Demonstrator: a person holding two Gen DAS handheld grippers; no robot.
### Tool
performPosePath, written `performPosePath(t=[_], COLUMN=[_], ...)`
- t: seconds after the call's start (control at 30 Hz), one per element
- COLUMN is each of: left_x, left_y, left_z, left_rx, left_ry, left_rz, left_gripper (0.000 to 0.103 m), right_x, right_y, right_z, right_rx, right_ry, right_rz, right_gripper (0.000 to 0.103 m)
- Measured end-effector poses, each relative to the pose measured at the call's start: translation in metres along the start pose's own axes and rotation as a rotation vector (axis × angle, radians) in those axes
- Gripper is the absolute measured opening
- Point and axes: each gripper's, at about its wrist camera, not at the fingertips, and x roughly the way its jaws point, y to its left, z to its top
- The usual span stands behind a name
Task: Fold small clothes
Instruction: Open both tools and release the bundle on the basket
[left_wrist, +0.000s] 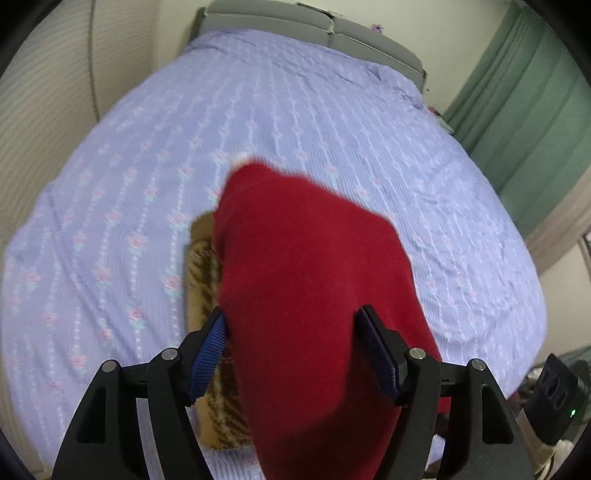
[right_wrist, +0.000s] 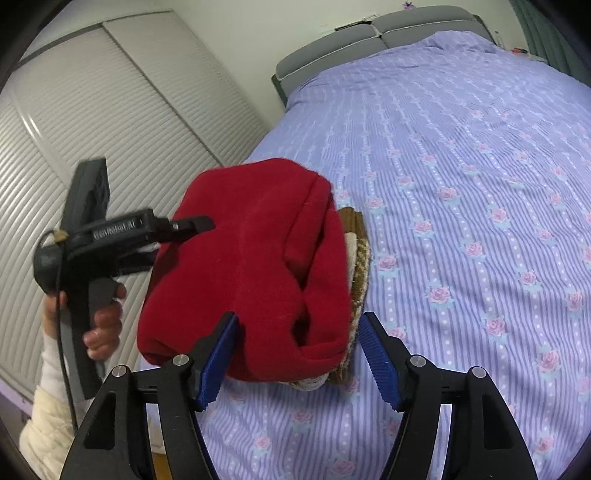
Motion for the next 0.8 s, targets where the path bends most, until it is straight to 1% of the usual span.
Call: performPosePath(t=[0.07, 0.1, 0.17, 0.2, 0.23, 0.27, 0.33, 0.37, 0.4, 0.43, 0.47, 0.5, 0.53, 0.57, 0.7, 0.8], left_x=[-0.016, -0.024, -0.042, -0.050, -0.058, -0.066, -0.078, -0.084, -0.089, -0.093, -0.096, -0.097, -0.097, -0.095, -0.087, -0.078], left_y=[-0.006, -0.009, -0.022, -0.030, -0.040, -0.052, -0.079, -0.094, -0.107, -0.124, -0.133, -0.143, -0.157, -0.166, -0.210, -0.248], left_z=[0.006, 0.009, 0.012, 0.012, 0.011, 0.007, -0.004, -0.013, -0.021, -0.032, -0.039, -0.046, -0.057, -0.063, -0.093, -0.113], left_rx=[-0.004, -0.012, 0.000, 0.013, 0.025, 0.035, 0.085, 0.116, 0.137, 0.149, 0.150, 0.150, 0.151, 0.153, 0.169, 0.215], left_ry=[-0.043, -0.063, -0.106, -0.129, -0.157, -0.191, -0.244, -0.291, -0.325, -0.371, -0.403, -0.421, -0.438, -0.446, -0.477, -0.499], left_rz=[-0.005, 0.000, 0.015, 0.022, 0.045, 0.075, 0.123, 0.138, 0.169, 0.213, 0.228, 0.254, 0.271, 0.267, 0.266, 0.323], left_gripper=[0.080, 0.082, 0.082, 0.083, 0.085, 0.086, 0.089, 0.090, 0.094, 0.095, 0.097, 0.100, 0.100, 0.100, 0.100, 0.100], right_x=[0.001, 0.000, -0.001, -0.001, -0.005, -0.012, -0.029, -0.038, -0.046, -0.059, -0.067, -0.078, -0.087, -0.093, -0.135, -0.171], right_y=[0.001, 0.002, 0.000, 0.001, 0.002, 0.003, 0.003, 0.002, 0.001, -0.002, -0.004, -0.009, -0.015, -0.022, -0.058, -0.084], right_z=[0.002, 0.004, 0.007, 0.008, 0.010, 0.010, 0.010, 0.011, 0.011, 0.012, 0.012, 0.012, 0.012, 0.015, 0.015, 0.014], right_rx=[-0.004, -0.001, 0.009, 0.007, -0.002, -0.019, -0.056, -0.080, -0.105, -0.143, -0.168, -0.210, -0.237, -0.248, -0.253, -0.264], right_ry=[0.015, 0.013, 0.026, 0.035, 0.037, 0.015, -0.032, -0.053, -0.068, -0.086, -0.099, -0.115, -0.119, -0.121, -0.145, -0.183], right_rz=[0.014, 0.017, 0.053, 0.078, 0.085, 0.069, 0.040, 0.026, 0.006, -0.033, -0.056, -0.090, -0.115, -0.128, -0.174, -0.234], right_gripper=[0.068, 0.070, 0.076, 0.076, 0.076, 0.076, 0.077, 0.083, 0.089, 0.089, 0.090, 0.092, 0.092, 0.093, 0.093, 0.093])
